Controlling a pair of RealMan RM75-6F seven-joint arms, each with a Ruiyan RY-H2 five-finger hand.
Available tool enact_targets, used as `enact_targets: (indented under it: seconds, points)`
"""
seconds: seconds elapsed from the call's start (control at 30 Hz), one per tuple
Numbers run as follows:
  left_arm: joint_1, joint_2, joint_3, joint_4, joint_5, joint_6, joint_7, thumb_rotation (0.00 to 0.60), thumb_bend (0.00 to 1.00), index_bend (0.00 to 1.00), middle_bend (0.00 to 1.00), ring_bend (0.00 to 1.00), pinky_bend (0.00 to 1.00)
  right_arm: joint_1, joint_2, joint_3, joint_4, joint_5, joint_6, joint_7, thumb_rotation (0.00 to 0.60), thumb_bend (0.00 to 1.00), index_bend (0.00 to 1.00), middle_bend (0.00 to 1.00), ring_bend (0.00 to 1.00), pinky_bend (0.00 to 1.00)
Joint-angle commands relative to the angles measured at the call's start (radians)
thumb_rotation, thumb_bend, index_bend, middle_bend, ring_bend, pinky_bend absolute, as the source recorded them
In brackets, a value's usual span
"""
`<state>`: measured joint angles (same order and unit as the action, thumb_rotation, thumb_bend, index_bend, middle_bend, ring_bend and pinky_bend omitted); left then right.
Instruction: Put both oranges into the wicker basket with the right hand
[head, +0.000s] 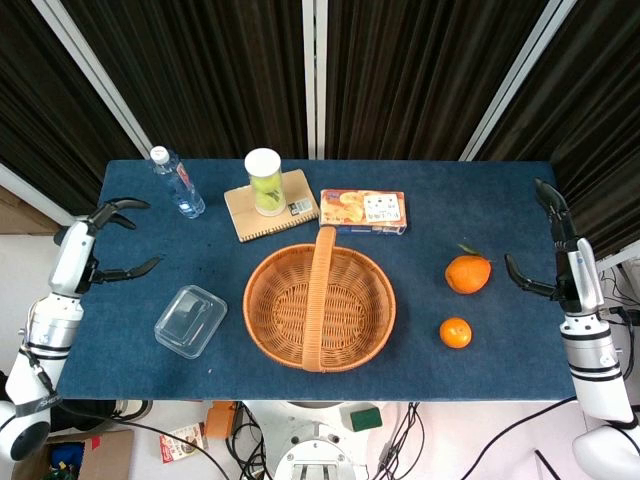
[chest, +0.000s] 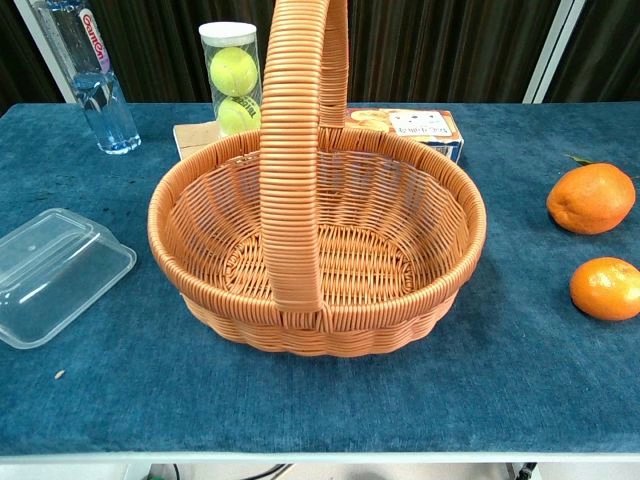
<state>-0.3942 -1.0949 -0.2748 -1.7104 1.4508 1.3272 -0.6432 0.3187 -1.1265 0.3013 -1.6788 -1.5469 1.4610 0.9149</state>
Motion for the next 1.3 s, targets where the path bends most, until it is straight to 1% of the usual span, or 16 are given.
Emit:
enact_targets:
  seconds: [0.03,0.23,0.33,0.4,0.43,0.5,0.53,0.57,0.63,0.67,0.77,0.87,0.97,1.1,1.2,1.3]
  points:
    - [-0.014,-0.014,-0.006,0.015,-0.007,-0.012,-0.020,0.579,0.13,0.28,0.28,0.23,0.42,0.021,-0.018,-0.004,0.006,0.006,-0.019,-0.027,0.600,0.38,0.00,0.02,0.00,0.00]
    - [-0.010,-0.007,0.008,0.027,0.006,-0.007,-0.037,0.577,0.13,0.28,0.28,0.23,0.42,0.031,-0.038,-0.018,0.035,0.021,-0.033,-0.051,0.600,0.38,0.00,0.01,0.00,0.00]
    - [-0.002,0.004,0.027,0.022,0.026,0.000,-0.026,0.580,0.13,0.28,0.28,0.23,0.42,0.024,-0.038,-0.029,0.048,0.022,-0.027,-0.072,0.600,0.37,0.00,0.01,0.00,0.00]
    - [0.006,0.015,0.044,0.023,0.044,0.006,0.003,0.581,0.13,0.28,0.28,0.23,0.42,-0.002,-0.035,-0.057,0.069,0.004,-0.002,-0.090,0.600,0.36,0.00,0.01,0.00,0.00]
    - [0.010,0.021,0.053,0.027,0.057,0.010,0.019,0.559,0.13,0.28,0.28,0.23,0.42,-0.007,-0.033,-0.063,0.077,-0.002,0.006,-0.104,0.600,0.36,0.00,0.01,0.00,0.00]
    - [0.019,0.038,0.082,0.040,0.100,0.019,0.043,0.475,0.12,0.28,0.28,0.23,0.41,-0.016,-0.024,-0.068,0.078,0.005,0.011,-0.150,0.600,0.36,0.00,0.01,0.00,0.00]
    - [0.025,0.046,0.093,0.044,0.115,0.023,0.049,0.410,0.11,0.29,0.28,0.22,0.41,-0.018,-0.017,-0.067,0.068,0.015,0.007,-0.173,0.600,0.36,0.00,0.01,0.00,0.00]
    - [0.031,0.053,0.102,0.048,0.125,0.029,0.058,0.395,0.11,0.29,0.28,0.22,0.41,-0.021,-0.007,-0.068,0.055,0.026,0.000,-0.193,0.600,0.37,0.00,0.01,0.00,0.00]
    - [0.050,0.065,0.119,0.058,0.139,0.052,0.105,0.392,0.10,0.29,0.28,0.22,0.41,-0.028,0.026,-0.078,0.023,0.050,-0.027,-0.246,0.600,0.39,0.00,0.01,0.00,0.00]
    - [0.060,0.068,0.126,0.062,0.141,0.065,0.136,0.395,0.10,0.29,0.28,0.22,0.41,-0.032,0.044,-0.084,0.014,0.060,-0.041,-0.283,0.600,0.39,0.00,0.00,0.00,0.00]
    - [0.101,0.072,0.147,0.073,0.139,0.108,0.257,0.405,0.10,0.29,0.28,0.22,0.41,-0.030,0.097,-0.101,-0.005,0.105,-0.096,-0.490,0.600,0.39,0.00,0.00,0.00,0.00]
    - [0.147,0.060,0.174,0.102,0.129,0.146,0.383,0.428,0.10,0.29,0.28,0.22,0.41,-0.032,0.093,-0.124,0.022,0.132,-0.111,-0.719,0.600,0.35,0.00,0.00,0.00,0.00]
    - [0.185,0.035,0.204,0.140,0.130,0.173,0.451,0.432,0.12,0.29,0.28,0.22,0.40,-0.025,0.080,-0.153,0.048,0.158,-0.155,-0.880,0.600,0.33,0.00,0.00,0.00,0.00]
    - [0.229,0.019,0.240,0.167,0.116,0.187,0.475,0.435,0.12,0.29,0.28,0.22,0.40,-0.004,0.056,-0.172,0.069,0.217,-0.222,-1.054,0.600,0.32,0.00,0.00,0.00,0.00]
    - [0.259,0.000,0.255,0.193,0.110,0.209,0.494,0.435,0.12,0.28,0.27,0.21,0.39,0.013,0.029,-0.180,0.089,0.268,-0.267,-1.155,0.600,0.32,0.00,0.00,0.00,0.00]
    - [0.283,-0.015,0.267,0.212,0.101,0.220,0.516,0.436,0.12,0.27,0.25,0.19,0.37,0.034,-0.003,-0.184,0.109,0.319,-0.322,-1.201,0.600,0.32,0.00,0.00,0.00,0.00]
